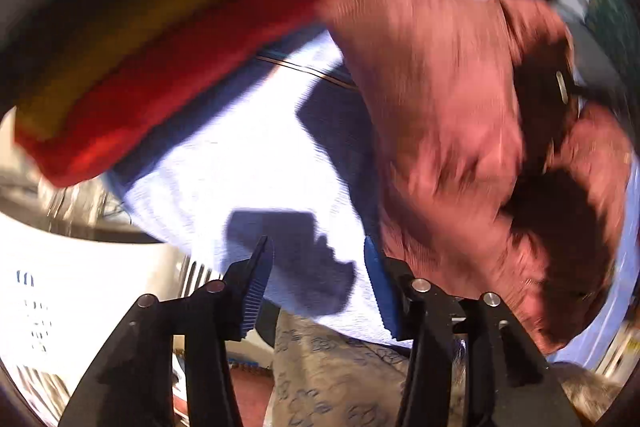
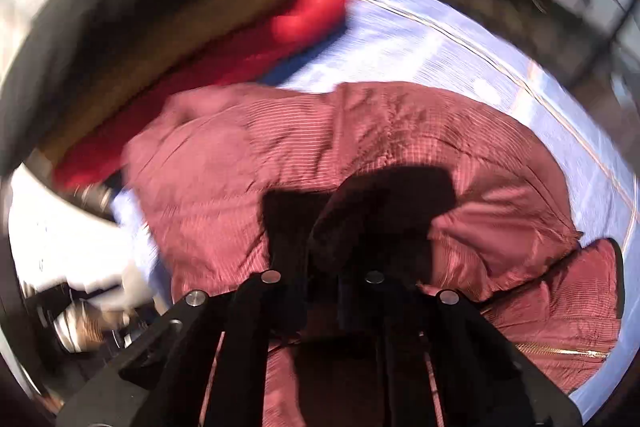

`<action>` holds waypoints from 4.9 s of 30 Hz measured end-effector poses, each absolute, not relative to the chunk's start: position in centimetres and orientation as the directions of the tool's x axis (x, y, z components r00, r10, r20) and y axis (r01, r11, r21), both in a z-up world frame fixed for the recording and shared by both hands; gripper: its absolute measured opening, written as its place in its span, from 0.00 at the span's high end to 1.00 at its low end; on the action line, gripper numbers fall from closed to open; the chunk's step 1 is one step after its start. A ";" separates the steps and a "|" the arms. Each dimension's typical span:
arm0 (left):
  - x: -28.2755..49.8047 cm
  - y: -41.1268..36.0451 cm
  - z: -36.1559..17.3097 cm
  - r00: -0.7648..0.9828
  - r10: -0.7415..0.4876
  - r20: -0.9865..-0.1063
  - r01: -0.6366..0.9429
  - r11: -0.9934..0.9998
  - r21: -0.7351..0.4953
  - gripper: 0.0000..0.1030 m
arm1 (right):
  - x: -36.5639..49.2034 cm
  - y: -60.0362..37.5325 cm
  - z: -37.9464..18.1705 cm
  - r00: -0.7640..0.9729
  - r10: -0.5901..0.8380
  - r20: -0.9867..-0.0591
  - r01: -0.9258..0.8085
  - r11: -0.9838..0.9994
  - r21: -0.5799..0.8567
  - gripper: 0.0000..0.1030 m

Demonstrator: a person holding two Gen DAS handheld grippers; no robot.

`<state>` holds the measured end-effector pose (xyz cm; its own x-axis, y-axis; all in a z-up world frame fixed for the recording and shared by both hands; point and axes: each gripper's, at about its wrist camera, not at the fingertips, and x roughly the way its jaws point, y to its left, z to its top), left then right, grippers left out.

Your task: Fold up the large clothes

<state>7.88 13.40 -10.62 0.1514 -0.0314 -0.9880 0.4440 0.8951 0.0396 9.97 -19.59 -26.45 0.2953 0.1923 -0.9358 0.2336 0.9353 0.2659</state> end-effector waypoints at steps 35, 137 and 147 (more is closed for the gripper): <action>9.7 14.2 -19.4 -0.046 -0.221 -0.974 0.420 0.881 -0.219 0.22 | 13.9 -31.9 -37.3 -0.092 0.033 -0.995 0.297 0.955 0.004 0.18; 6.8 -1.5 -11.3 0.219 -0.155 -0.963 0.749 0.659 0.064 0.08 | -2.9 -19.7 -30.1 0.237 0.357 -0.903 0.636 0.646 0.422 0.31; -3.2 -17.0 -13.0 0.384 -0.274 -0.882 0.915 0.242 0.323 0.08 | -19.4 -33.0 -31.4 0.328 0.180 -0.927 0.911 0.202 0.361 0.31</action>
